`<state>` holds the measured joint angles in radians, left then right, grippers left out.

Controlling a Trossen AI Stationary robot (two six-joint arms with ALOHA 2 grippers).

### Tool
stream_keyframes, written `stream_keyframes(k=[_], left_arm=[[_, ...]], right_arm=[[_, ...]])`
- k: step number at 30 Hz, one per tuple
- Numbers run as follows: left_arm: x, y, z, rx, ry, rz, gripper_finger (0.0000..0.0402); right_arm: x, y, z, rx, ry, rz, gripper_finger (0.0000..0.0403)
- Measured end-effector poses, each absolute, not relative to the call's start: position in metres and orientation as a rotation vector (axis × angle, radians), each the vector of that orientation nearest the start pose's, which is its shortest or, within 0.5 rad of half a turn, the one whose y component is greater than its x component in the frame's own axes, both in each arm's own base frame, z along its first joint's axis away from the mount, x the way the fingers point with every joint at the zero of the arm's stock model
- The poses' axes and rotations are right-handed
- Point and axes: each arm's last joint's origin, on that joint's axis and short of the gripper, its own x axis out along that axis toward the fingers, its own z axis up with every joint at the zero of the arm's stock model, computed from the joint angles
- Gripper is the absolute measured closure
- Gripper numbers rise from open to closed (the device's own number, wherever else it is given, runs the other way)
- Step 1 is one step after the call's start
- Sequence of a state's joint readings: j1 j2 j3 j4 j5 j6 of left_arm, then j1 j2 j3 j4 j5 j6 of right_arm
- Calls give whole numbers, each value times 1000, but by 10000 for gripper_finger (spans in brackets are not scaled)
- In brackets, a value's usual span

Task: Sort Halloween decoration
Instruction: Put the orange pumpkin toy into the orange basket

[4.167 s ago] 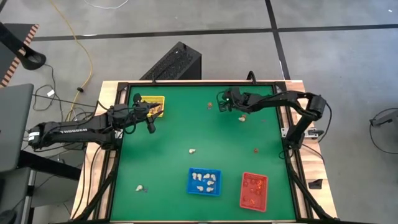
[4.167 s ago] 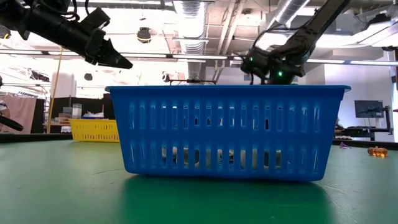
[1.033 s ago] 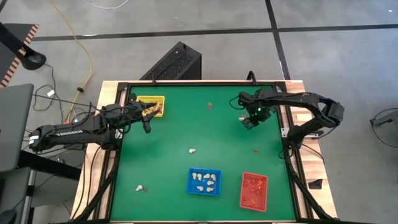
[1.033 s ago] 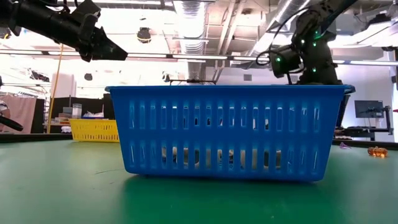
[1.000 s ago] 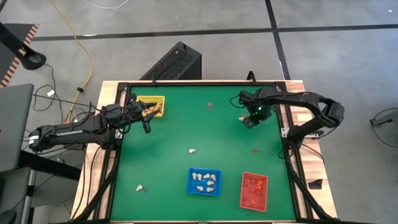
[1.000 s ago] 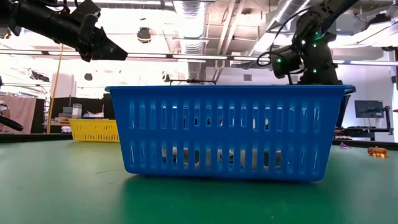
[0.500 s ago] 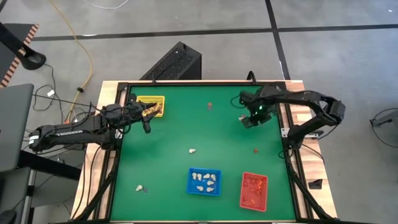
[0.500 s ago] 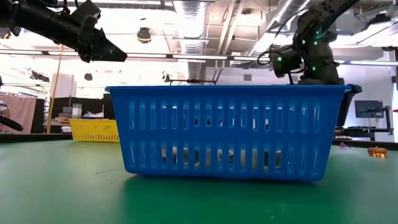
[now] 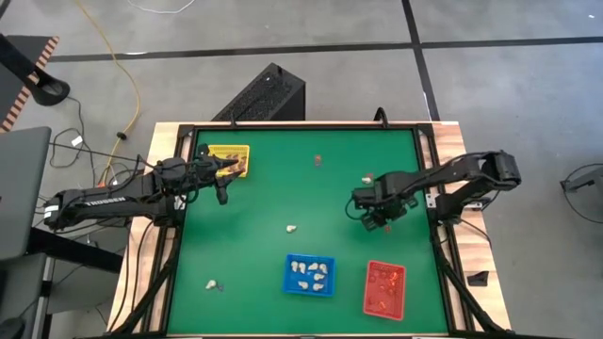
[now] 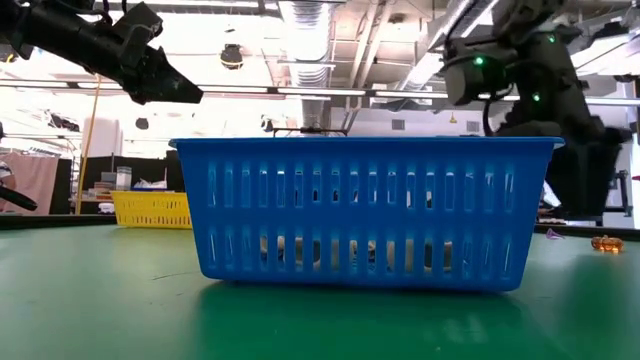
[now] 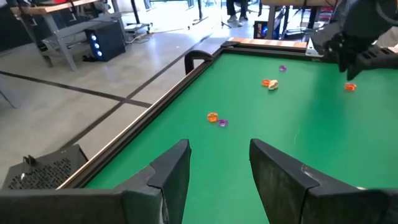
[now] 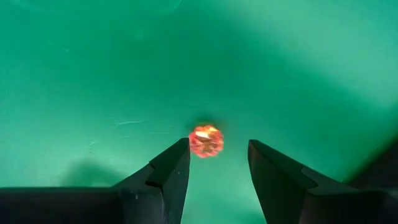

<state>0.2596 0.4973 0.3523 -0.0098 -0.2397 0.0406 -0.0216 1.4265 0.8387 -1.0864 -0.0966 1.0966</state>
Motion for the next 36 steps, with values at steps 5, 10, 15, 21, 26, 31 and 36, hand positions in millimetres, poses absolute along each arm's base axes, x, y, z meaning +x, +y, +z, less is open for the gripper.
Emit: stream_keyframes(k=[5,10,15,21,26,31,36], left_arm=[[128,41,239,30,165,495,244],[128,41,239,12,160,496,244],[128,41,239,11,160,496,244],[128,41,239,1,157,497,244],[128,41,239,1,157,497,244],[128,41,239,-3,156,497,244],[128,41,239,-3,156,497,244]], right_arm=[[207,6,164,947,1516,-790,210],[204,12,160,948,1531,-787,210],[200,15,153,935,1537,-777,210],[198,15,147,920,1534,-749,210],[201,15,147,912,1513,-712,218],[202,15,147,912,1512,-697,250],[203,16,149,924,1520,-684,282]])
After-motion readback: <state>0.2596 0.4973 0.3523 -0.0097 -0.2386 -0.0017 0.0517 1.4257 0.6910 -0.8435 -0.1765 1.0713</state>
